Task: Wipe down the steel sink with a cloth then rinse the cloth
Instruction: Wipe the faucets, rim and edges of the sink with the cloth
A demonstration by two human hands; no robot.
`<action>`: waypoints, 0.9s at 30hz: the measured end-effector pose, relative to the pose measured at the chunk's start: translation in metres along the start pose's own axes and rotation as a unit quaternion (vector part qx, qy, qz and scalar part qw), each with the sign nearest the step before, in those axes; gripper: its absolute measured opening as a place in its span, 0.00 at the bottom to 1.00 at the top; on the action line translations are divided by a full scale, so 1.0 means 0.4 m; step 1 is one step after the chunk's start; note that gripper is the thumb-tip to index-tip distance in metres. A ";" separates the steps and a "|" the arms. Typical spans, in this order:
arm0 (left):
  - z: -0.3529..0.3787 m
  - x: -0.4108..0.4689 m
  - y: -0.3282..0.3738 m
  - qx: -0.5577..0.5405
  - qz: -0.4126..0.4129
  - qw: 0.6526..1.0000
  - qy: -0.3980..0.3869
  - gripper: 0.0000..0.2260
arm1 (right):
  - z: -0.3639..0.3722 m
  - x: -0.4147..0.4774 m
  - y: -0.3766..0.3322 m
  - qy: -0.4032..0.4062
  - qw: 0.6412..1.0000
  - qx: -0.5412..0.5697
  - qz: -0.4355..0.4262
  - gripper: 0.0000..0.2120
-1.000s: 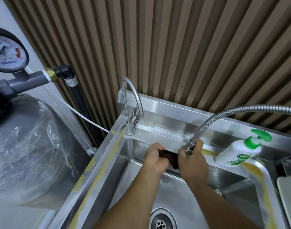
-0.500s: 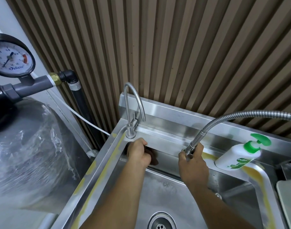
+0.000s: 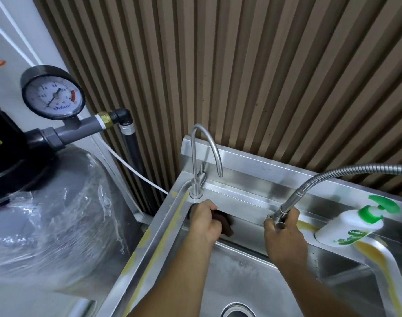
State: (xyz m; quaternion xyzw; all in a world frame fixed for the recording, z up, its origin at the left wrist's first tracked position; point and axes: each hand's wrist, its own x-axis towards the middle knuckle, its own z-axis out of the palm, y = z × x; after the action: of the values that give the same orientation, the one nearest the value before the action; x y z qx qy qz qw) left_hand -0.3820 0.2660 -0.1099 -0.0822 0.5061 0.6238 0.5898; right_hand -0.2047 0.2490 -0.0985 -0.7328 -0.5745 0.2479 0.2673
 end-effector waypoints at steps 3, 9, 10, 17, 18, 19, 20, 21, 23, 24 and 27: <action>-0.014 -0.046 0.041 -0.010 0.000 0.999 -0.044 0.05 | -0.007 -0.001 -0.002 -0.008 1.000 0.006 0.001 0.13; -0.097 -0.172 0.077 -0.077 0.072 0.991 -0.084 0.27 | -0.029 -0.009 -0.026 -0.036 0.999 0.034 0.014 0.14; -0.108 -0.181 0.089 -0.082 0.075 0.990 -0.086 0.27 | -0.033 -0.013 -0.032 -0.035 0.998 0.042 0.016 0.14; -0.128 -0.185 0.191 -0.111 0.133 0.981 -0.091 0.29 | -0.004 -0.115 -0.069 0.098 0.988 0.118 -0.006 0.31; -0.122 -0.188 0.202 -0.101 0.138 0.982 -0.083 0.28 | 0.013 -0.140 -0.065 0.129 0.986 0.099 -0.025 0.34; -0.115 -0.186 0.211 -0.086 0.149 0.983 -0.065 0.25 | 0.033 -0.166 -0.059 0.149 0.985 0.080 -0.042 0.36; -0.106 -0.185 0.220 -0.054 0.169 0.983 -0.042 0.21 | 0.056 -0.189 -0.053 0.160 0.983 0.063 -0.068 0.39; -0.100 -0.179 0.227 -0.006 0.200 0.980 -0.016 0.18 | 0.074 -0.210 -0.052 0.165 0.979 0.049 -0.108 0.41; -0.081 -0.161 0.249 0.140 0.272 0.951 0.030 0.12 | 0.093 -0.229 -0.073 0.145 0.966 0.016 -0.216 0.39; -0.072 -0.146 0.259 0.221 0.306 0.925 0.039 0.09 | 0.098 -0.221 -0.087 0.123 0.957 -0.010 -0.263 0.37; -0.057 -0.058 0.270 0.426 0.365 0.827 0.022 0.13 | 0.122 -0.140 -0.111 0.033 0.946 -0.143 -0.290 0.42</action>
State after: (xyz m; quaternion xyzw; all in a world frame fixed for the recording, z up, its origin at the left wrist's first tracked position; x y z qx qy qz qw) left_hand -0.4749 0.2565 -0.0469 0.3545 0.7276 0.5140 0.2840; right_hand -0.2810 0.2084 -0.1011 -0.5727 -0.7825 0.0505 0.2389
